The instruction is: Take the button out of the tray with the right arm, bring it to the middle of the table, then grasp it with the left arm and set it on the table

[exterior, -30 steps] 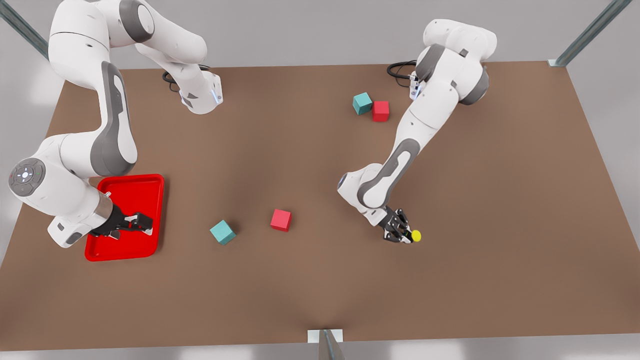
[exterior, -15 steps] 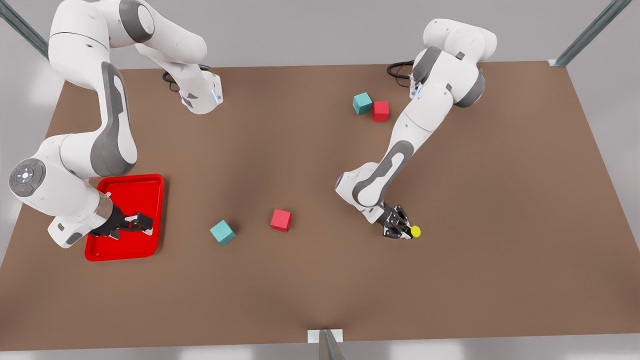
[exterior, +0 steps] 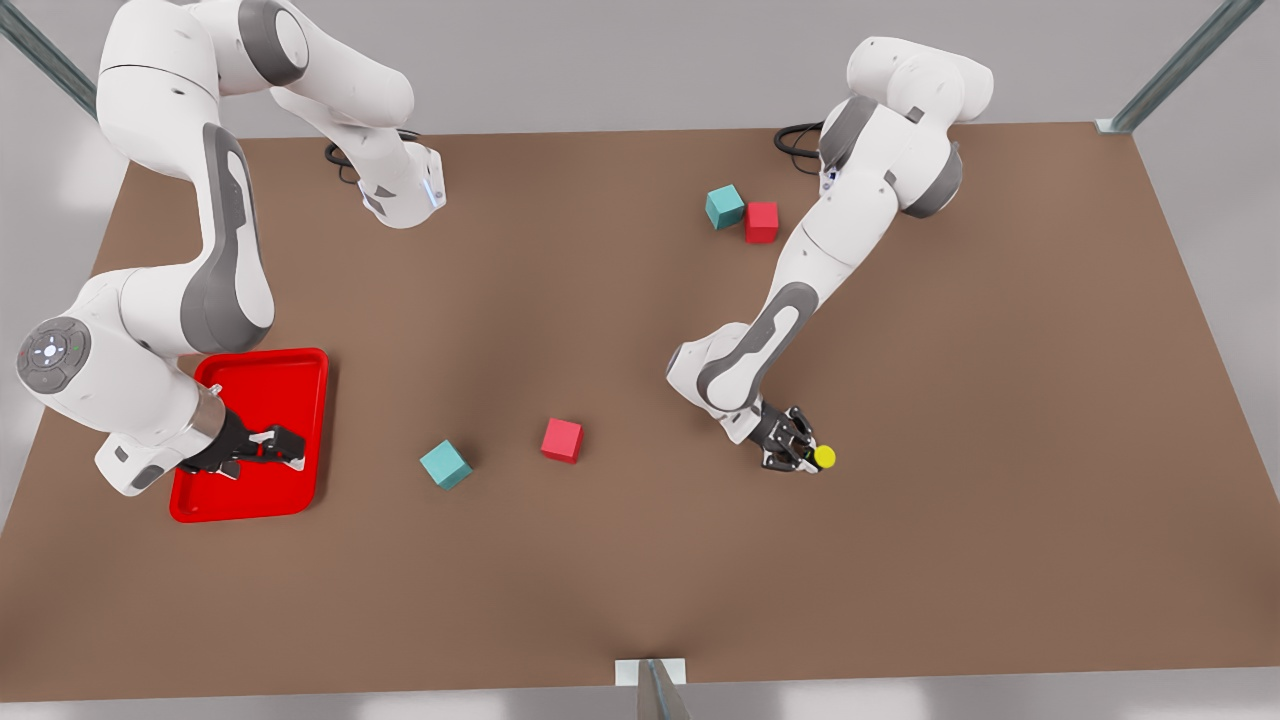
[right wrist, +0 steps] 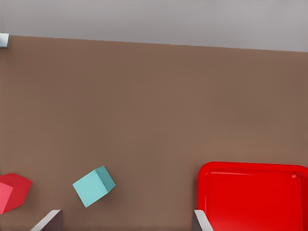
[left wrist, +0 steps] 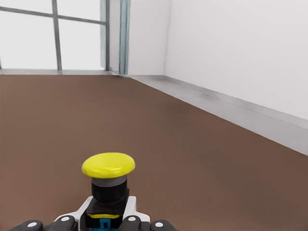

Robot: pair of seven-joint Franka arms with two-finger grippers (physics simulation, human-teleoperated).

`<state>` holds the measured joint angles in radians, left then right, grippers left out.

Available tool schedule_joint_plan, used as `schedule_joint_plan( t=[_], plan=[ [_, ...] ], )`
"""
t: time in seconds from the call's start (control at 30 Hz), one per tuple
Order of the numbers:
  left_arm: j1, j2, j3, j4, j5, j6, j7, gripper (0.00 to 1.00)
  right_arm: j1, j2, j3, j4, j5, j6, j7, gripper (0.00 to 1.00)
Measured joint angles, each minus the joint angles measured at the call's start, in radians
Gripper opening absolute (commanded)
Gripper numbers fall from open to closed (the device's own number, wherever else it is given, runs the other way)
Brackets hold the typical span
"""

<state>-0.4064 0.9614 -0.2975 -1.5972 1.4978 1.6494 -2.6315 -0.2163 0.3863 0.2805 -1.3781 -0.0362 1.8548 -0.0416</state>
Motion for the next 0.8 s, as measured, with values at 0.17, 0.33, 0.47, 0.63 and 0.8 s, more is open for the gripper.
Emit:
schedule_joint_plan(
  t=[0.17, 0.33, 0.47, 0.63, 0.8],
  plan=[
    [0.0, 0.004, 0.0, 0.0, 0.007, -0.003, 0.004, 0.99, 0.002, -0.001, 0.0, 0.0, -0.001, 0.0, 0.0, 1.0],
    [-0.005, -0.002, 0.0, 0.001, 0.004, -0.008, 0.009, 0.99, 0.003, -0.001, 0.001, -0.001, -0.005, -0.001, 0.0, 1.0],
    [-0.011, -0.014, -0.003, 0.004, -0.003, -0.016, 0.02, 0.99, 0.002, 0.0, 0.001, 0.0, -0.008, 0.0, 0.0, 1.0],
    [-0.013, -0.071, -0.026, 0.001, -0.02, -0.043, 0.046, 0.99, 0.002, 0.0, 0.001, 0.0, -0.009, 0.0, 0.0, 1.0],
    [-0.012, -0.219, -0.055, 0.002, -0.121, -0.09, 0.111, 0.99, 0.003, -0.002, 0.001, 0.0, -0.009, -0.001, 0.0, 1.0]
  ],
)
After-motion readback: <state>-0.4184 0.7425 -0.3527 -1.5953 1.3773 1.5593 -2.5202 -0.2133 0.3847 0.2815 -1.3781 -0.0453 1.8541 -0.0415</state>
